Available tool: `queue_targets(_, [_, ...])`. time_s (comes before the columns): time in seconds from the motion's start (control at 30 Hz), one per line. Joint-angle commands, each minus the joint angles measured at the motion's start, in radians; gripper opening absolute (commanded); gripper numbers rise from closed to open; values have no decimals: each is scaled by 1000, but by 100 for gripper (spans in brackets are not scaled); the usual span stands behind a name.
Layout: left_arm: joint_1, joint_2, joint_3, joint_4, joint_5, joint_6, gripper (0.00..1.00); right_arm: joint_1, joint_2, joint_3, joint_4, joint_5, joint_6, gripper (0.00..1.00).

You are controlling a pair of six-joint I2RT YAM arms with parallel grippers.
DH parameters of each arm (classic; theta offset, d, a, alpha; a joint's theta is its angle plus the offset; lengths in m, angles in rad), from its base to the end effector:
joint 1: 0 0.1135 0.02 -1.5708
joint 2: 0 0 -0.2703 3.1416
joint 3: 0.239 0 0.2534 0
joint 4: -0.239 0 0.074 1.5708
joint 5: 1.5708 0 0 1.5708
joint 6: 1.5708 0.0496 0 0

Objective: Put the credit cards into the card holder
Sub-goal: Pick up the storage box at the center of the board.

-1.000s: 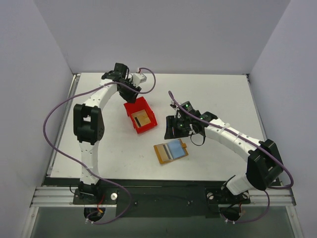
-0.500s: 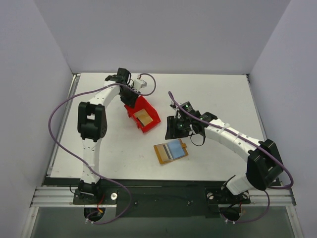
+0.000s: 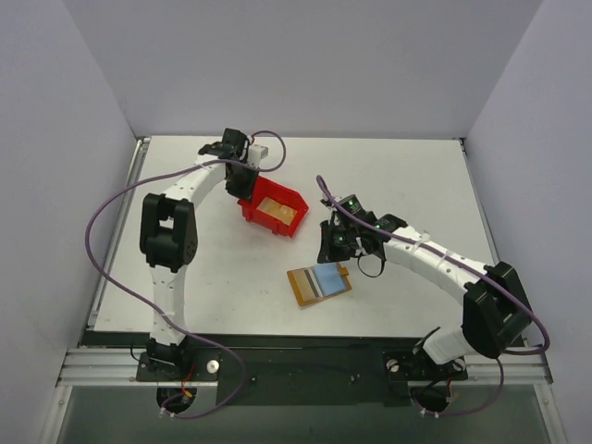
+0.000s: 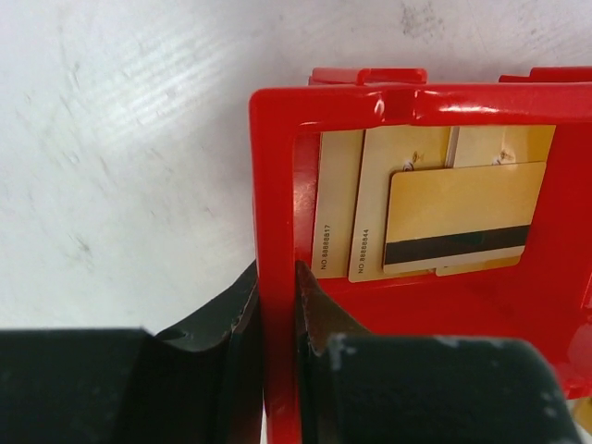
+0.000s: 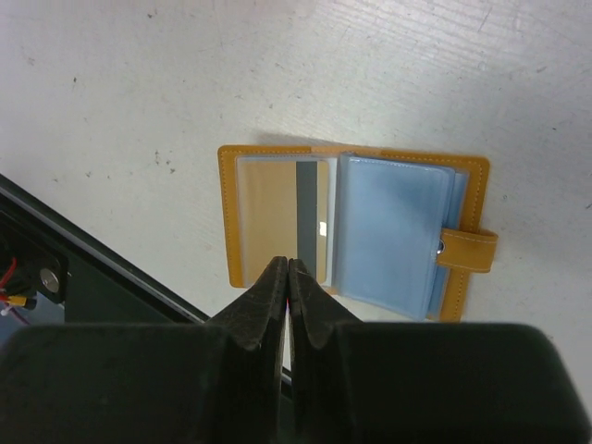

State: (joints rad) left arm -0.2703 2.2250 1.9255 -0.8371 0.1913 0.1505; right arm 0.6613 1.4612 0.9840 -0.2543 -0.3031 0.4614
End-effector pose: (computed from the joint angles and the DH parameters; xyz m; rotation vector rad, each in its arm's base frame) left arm 0.4688 -0.1397 0.2014 0.6209 2.6334 -0.2948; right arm 0.2490 0.2125 0.2413 -0.4082 2.4072 0.8934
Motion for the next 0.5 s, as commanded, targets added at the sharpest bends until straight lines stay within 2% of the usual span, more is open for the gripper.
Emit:
queue_targets(0.0, [-37, -192, -153, 177, -95, -283, 0, -11, -61, -2, 15, 24, 5, 0])
queue_targets(0.13, [-33, -324, -379, 353, -89, -458, 0, -22, -87, -2, 10, 18, 6, 0])
queue_targets(0.23, [-24, -434, -550, 485, 0, -584, 0, -28, -114, -1, 1, 16, 6, 0])
queue_targets(0.4, [-20, -576, -808, 820, 114, -828, 0, -42, -170, 10, -13, 16, 16, 1])
queue_targets(0.43, [-18, -609, -888, 948, 158, -851, 0, -45, -186, 10, -13, 18, 17, 3])
queue_targets(0.47, [-18, -625, -931, 1001, 178, -908, 0, -45, -197, 8, -11, 13, 22, 4])
